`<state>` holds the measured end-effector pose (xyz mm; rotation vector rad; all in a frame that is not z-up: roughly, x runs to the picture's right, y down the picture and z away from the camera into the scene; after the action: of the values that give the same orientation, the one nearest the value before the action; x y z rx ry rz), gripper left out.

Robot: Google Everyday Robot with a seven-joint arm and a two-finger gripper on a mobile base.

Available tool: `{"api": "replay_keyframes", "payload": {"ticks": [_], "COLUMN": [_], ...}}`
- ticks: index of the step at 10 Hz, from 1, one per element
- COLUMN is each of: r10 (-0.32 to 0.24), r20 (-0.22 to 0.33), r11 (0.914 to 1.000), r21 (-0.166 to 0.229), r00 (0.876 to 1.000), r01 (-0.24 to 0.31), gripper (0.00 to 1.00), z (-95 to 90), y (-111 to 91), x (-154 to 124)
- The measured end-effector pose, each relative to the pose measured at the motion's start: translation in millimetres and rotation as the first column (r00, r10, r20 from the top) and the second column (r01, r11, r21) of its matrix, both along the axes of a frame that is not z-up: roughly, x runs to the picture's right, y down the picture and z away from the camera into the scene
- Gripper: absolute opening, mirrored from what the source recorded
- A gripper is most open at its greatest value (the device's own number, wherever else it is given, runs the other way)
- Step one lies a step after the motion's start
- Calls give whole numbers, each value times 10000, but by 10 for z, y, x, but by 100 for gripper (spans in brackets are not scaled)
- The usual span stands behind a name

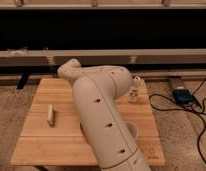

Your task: Drag the pepper across the table

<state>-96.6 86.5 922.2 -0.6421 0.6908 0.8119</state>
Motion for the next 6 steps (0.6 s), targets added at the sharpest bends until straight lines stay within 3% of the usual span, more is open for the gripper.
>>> {"api": "replay_keyframes", "payload": {"ticks": [6], "r10": [-356], "r20": [775], "r11": [9992], "r21": [214], "r00": [9964], "r01": [341], "gripper": [0], "z": [135], "y": [-226], "x": [-643]}}
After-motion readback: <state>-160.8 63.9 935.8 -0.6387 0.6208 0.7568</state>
